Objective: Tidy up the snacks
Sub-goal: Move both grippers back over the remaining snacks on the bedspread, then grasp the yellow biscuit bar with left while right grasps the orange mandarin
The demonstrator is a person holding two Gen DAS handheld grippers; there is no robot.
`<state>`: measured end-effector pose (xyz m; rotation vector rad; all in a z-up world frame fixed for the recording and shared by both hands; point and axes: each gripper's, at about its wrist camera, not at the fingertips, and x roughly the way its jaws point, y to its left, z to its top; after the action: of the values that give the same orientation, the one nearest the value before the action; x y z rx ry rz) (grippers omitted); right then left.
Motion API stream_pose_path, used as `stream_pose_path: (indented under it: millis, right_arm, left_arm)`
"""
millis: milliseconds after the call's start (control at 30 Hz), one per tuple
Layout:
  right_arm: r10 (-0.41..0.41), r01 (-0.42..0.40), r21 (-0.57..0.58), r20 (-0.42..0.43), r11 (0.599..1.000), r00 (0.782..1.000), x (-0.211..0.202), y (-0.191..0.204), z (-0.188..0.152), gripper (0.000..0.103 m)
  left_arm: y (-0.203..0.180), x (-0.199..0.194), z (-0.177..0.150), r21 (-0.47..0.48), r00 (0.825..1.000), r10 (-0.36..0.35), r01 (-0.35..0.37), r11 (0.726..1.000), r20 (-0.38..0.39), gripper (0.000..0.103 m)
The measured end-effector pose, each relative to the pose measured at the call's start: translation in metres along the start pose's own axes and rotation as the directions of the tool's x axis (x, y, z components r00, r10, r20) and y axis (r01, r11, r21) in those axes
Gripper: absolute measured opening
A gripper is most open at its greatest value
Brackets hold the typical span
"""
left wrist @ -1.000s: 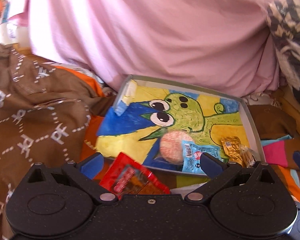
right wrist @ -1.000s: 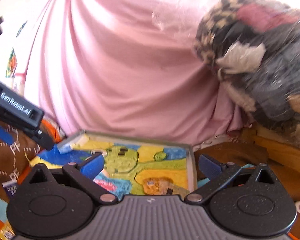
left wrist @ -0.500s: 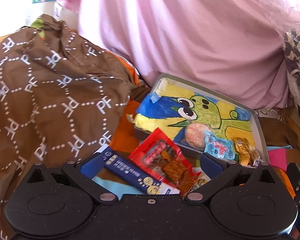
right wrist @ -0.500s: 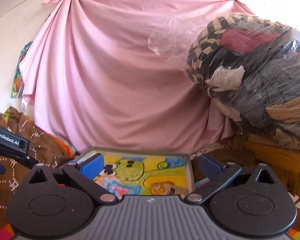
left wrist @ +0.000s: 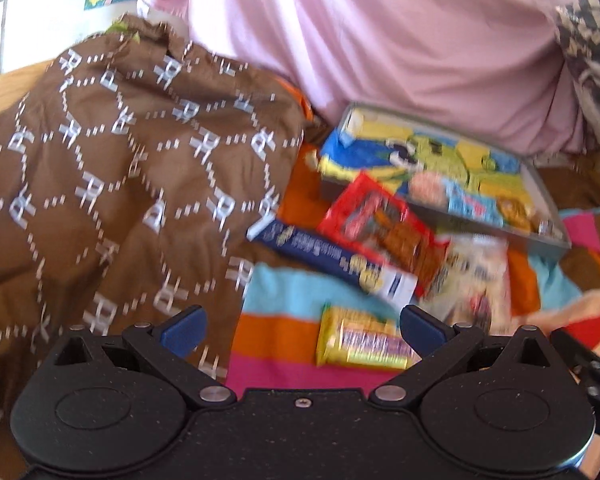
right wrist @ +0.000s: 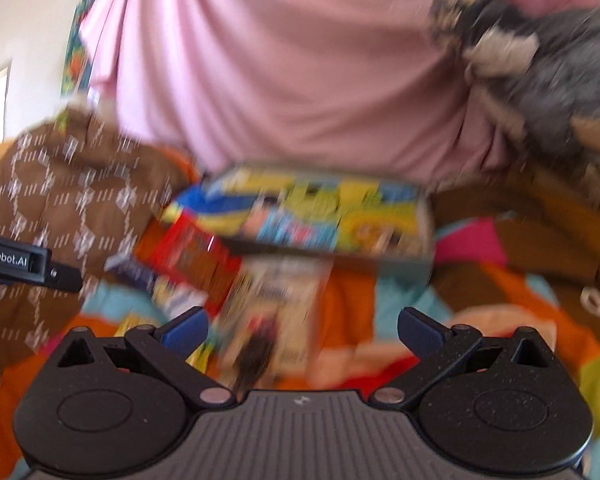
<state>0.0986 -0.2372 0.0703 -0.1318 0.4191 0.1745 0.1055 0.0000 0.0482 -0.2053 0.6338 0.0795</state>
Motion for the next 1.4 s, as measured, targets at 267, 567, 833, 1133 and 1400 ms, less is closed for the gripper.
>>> stream_pose_path:
  millis: [267, 567, 833, 1133, 1400]
  right_arm:
    - [0.054, -0.052, 0.019, -0.159, 0.998, 0.986, -0.006, 0.012, -0.022, 0.103]
    - [0.089, -0.084, 0.032, -0.218, 0.996, 0.972, -0.002, 0.013, -0.028, 0.103]
    - [0.107, -0.107, 0.014, -0.247, 0.994, 0.963, 0.005, 0.015, -0.033, 0.103]
    - [0.102, -0.106, -0.001, -0.241, 0.994, 0.965, 0.013, 0.01, -0.032, 0.103]
    - [0.095, -0.114, -0.075, -0.217, 0.991, 0.972, 0.025, 0.006, -0.03, 0.103]
  left_arm:
    - [0.009, -0.002, -0.024, 0.035, 0.996, -0.033, 0.036, 0.999, -0.079, 0.102]
    - [0.003, 0.002, -0.037, 0.106, 0.987, -0.063, 0.079, 0.991, -0.146, 0.102]
    - [-0.004, 0.012, -0.04, 0.126, 0.978, -0.093, 0.118, 0.985, -0.187, 0.102]
    - [-0.006, 0.025, -0.033, 0.198, 0.975, -0.091, 0.132, 0.971, -0.205, 0.102]
    - [-0.009, 0.04, -0.022, 0.235, 0.972, -0.082, 0.134, 0.963, -0.221, 0.102]
